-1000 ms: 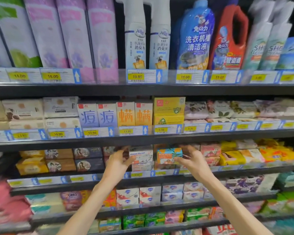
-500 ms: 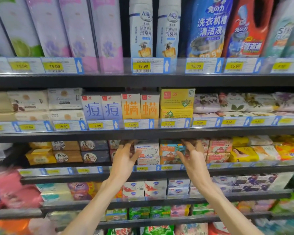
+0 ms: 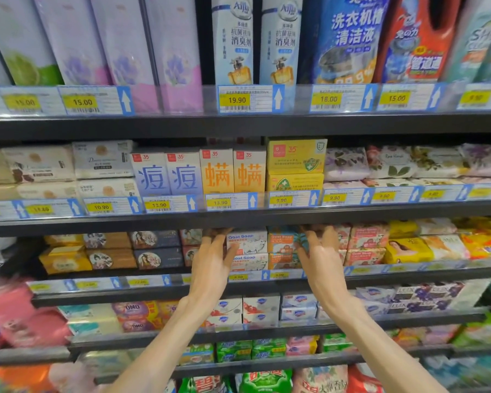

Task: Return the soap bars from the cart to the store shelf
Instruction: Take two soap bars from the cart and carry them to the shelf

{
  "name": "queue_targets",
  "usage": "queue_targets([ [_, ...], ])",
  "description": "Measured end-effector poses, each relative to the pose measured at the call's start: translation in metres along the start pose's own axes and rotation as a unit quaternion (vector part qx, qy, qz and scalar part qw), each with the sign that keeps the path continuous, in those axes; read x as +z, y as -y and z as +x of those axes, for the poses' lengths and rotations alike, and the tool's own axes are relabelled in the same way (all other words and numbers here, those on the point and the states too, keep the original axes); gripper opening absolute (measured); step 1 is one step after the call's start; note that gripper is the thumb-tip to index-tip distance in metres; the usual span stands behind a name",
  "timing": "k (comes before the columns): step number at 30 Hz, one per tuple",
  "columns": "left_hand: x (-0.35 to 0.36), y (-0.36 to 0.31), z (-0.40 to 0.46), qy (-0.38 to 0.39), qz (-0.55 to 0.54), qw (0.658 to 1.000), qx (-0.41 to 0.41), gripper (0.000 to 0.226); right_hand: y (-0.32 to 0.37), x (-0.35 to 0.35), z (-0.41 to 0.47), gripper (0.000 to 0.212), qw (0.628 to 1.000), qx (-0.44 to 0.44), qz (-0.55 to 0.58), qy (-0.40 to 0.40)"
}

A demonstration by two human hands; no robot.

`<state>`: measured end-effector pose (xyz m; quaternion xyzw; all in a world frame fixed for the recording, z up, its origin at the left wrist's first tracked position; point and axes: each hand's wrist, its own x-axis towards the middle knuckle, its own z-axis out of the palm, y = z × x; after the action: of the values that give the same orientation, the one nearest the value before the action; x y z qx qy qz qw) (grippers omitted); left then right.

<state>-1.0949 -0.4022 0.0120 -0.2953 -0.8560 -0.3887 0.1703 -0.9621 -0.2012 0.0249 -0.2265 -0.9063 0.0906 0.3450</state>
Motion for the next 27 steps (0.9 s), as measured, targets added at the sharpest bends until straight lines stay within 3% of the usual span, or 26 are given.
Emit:
queue_targets([
  [6,0.002,0.002,-0.001,0.002,0.011,1.000,-0.001,0.039,0.005,-0.001,0.003,0.048,1.000,-0.009,-0.001,0.001],
  [21,-0.005,-0.006,-0.007,-0.003,0.075,0.997,-0.002,0.041,0.005,-0.010,0.004,0.044,0.999,-0.037,0.017,-0.005],
  [27,-0.026,-0.014,-0.033,-0.024,0.121,0.992,0.000,0.050,0.015,-0.010,-0.007,0.028,0.983,-0.166,0.073,0.036],
])
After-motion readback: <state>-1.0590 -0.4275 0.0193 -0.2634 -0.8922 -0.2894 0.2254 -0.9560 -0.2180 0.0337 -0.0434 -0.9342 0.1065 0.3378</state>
